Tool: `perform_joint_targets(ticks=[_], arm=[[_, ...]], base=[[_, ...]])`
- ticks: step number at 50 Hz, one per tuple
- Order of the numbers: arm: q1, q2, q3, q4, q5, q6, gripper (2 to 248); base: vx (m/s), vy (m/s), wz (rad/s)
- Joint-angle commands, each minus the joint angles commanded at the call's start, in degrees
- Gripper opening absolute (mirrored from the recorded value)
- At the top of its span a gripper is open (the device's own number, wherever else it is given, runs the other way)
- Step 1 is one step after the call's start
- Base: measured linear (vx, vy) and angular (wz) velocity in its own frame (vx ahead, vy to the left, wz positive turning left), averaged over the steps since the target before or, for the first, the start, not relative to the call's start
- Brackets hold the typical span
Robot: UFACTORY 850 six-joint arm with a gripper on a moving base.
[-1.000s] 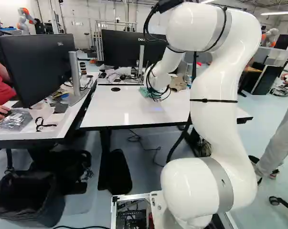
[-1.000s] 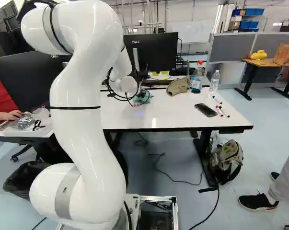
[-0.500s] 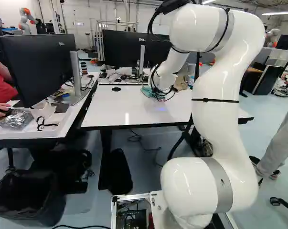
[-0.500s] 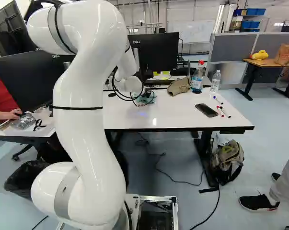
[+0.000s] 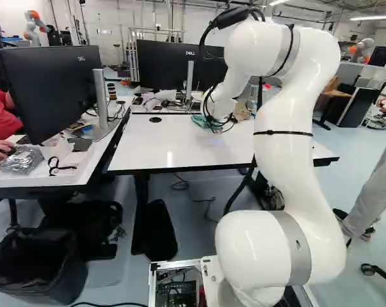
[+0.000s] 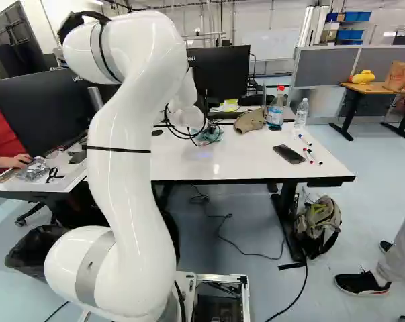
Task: Clean the table with the green towel
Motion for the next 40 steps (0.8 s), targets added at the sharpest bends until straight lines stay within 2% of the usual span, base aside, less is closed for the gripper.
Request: perform_joint_targets(ticks=[19, 40], arm=[[2.43, -0.63, -0.87, 0.0, 0.0, 0.0, 37], [4.21, 3.35, 4.54, 0.0, 0.0, 0.0, 37]], base=[[0.0, 0.0, 0.0], [0.0, 0.0, 0.0]])
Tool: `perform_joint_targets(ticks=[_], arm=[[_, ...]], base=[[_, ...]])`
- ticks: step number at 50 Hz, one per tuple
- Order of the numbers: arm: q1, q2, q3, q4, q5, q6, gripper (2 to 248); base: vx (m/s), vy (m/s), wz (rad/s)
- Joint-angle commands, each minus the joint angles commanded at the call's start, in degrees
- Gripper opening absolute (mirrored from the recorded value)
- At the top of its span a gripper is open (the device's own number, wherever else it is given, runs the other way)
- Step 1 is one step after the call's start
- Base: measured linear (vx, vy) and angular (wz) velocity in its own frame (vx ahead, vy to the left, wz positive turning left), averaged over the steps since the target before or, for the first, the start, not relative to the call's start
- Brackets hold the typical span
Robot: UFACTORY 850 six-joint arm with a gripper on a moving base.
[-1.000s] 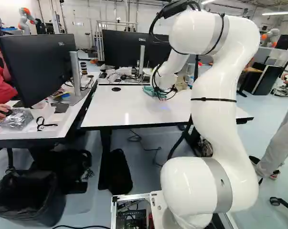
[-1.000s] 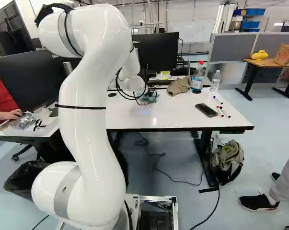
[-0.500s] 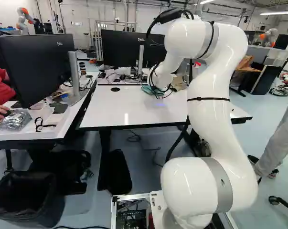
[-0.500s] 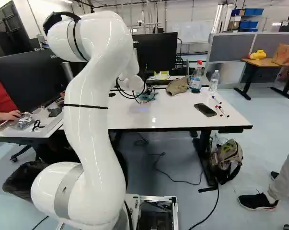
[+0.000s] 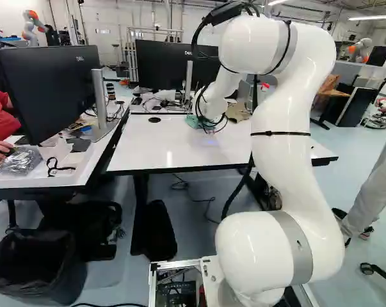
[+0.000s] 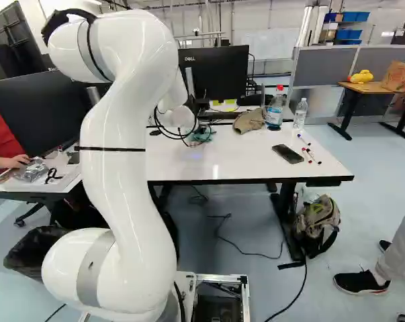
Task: Clean the table with the green towel
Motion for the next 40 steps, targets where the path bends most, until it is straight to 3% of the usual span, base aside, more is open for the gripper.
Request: perform_joint_targets(ticks=[22, 40], arm=[[-0.14, 5.27, 6.98, 0.0, 0.0, 0.0, 37], [-2.23, 8.08, 10.6, 0.0, 0.0, 0.0, 37]], base=[[0.0, 0.0, 0.0], [0.0, 0.0, 0.0]])
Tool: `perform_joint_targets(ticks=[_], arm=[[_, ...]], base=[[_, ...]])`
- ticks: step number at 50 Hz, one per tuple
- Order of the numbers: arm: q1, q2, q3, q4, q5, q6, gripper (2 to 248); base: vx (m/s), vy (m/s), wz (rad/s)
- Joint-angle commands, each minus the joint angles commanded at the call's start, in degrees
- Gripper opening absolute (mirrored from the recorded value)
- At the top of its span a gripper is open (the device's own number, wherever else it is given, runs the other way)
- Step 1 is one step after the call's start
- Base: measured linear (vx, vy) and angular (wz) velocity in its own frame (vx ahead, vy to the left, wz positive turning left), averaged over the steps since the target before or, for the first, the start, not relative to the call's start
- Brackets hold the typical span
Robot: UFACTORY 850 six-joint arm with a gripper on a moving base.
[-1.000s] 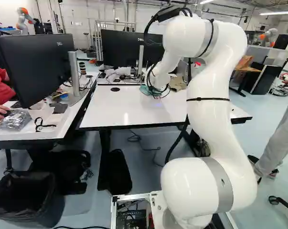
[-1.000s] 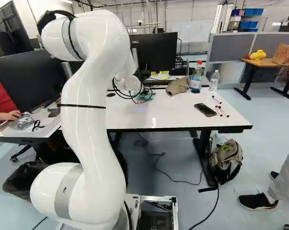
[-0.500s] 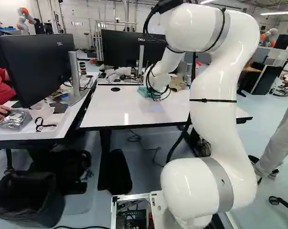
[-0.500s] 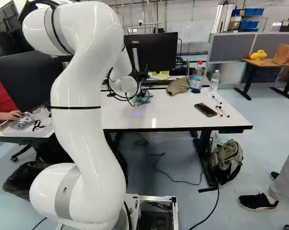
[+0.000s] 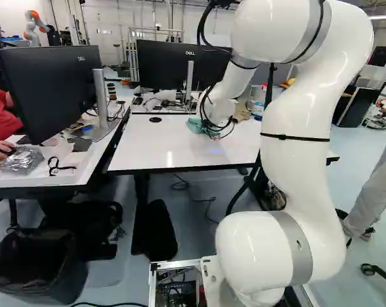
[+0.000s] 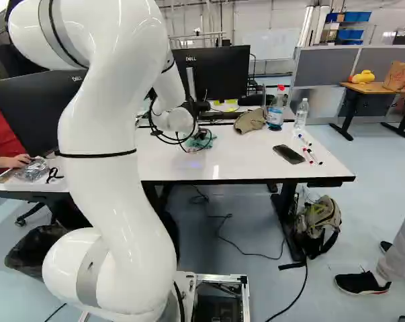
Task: Clean the table with the green towel
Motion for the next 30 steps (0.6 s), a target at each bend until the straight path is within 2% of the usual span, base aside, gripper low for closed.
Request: perform_joint_targets(ticks=[15, 30], arm=[[-2.43, -0.28, -0.35, 0.0, 0.0, 0.0, 37], [-4.68, -2.37, -3.05, 0.0, 0.0, 0.0, 37]], base=[[0.0, 0.0, 0.0], [0.0, 0.0, 0.0]])
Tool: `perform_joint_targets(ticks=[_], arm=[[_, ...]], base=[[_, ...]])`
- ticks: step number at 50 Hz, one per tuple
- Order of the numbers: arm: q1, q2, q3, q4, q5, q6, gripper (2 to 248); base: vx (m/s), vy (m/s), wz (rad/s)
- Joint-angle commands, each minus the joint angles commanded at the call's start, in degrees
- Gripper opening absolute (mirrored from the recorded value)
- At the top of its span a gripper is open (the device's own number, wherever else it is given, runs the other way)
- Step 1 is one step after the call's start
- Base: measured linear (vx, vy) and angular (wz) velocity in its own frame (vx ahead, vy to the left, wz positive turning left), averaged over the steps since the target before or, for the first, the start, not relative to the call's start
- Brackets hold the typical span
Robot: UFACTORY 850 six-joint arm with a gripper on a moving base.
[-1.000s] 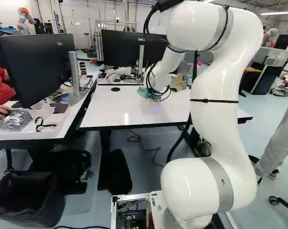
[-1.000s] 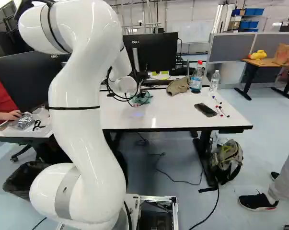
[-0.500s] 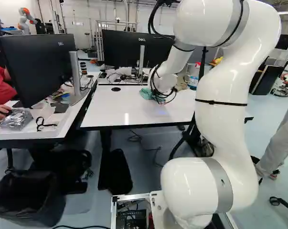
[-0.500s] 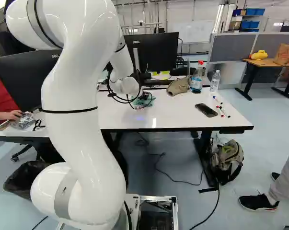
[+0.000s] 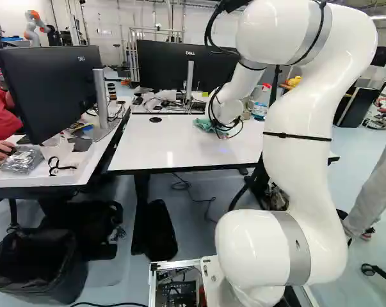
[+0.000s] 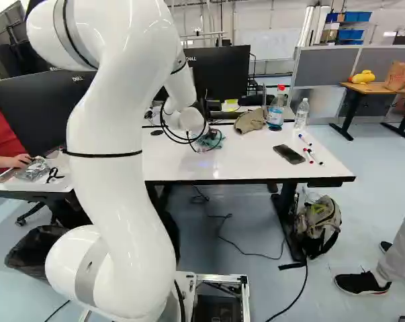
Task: Clean the table with the green towel
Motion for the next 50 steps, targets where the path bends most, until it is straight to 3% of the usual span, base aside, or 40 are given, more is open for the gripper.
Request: perform_joint_targets(ticks=[27, 50], arm=[[-2.8, -5.75, -7.58, 0.0, 0.0, 0.0, 37], [-1.38, -10.83, -14.5, 0.0, 0.0, 0.0, 37]], base=[[0.0, 0.0, 0.0], [0.0, 0.0, 0.0]])
